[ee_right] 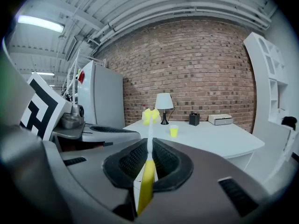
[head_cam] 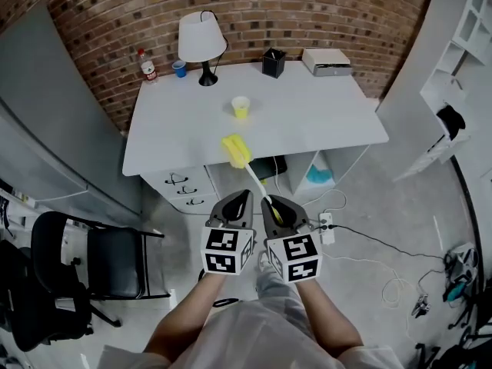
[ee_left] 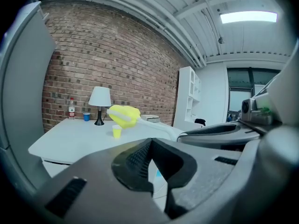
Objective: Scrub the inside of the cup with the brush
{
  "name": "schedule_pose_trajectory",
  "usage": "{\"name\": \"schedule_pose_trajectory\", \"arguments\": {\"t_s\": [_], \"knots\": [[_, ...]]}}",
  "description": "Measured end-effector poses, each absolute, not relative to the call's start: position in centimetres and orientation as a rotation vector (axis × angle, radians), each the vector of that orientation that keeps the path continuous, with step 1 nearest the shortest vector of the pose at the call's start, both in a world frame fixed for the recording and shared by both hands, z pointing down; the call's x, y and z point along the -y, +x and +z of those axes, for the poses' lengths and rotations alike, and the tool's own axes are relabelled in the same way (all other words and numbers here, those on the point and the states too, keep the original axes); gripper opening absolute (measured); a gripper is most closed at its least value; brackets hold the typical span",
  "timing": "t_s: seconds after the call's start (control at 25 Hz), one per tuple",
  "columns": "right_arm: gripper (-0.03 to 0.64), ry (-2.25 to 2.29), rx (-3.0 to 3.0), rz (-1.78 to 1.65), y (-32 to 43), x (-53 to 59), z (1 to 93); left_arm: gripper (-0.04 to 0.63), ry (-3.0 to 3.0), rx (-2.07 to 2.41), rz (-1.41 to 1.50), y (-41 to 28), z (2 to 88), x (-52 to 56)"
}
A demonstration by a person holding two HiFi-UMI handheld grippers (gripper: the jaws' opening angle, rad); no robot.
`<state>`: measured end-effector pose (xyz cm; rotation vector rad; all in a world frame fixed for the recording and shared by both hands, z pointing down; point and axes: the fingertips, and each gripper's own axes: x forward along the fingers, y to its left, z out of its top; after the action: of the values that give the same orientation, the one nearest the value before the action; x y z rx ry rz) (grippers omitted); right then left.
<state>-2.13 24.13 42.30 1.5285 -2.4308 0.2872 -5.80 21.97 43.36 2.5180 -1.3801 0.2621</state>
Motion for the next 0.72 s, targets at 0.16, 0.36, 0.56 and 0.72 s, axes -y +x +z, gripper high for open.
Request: {"name": "schedule_pose_trajectory", "arguments": {"t_s": [0.16,0.36,0.56,0.72], "knots": [[0.028,1.519,2.434,0.298,-0.6,-20.7,42.6,0.006,2.507,1.391,0.272,-4.3,43.7,-18.4],[0.028,1.489,2.451,0.312,1.2,-16.5,43.2,0.006,2.488,1.418,0.280,-2.5,44.3,-14.1],[0.028,1.444,2.476,0.328,3.0,-12.7,43.6,0.006,2.443,1.457,0.294,-0.9,44.9,-10.2],[0.028,1.406,2.500,0.353,4.2,-9.8,44.0,0.006,2.409,1.496,0.322,0.0,45.4,-7.6]]}}
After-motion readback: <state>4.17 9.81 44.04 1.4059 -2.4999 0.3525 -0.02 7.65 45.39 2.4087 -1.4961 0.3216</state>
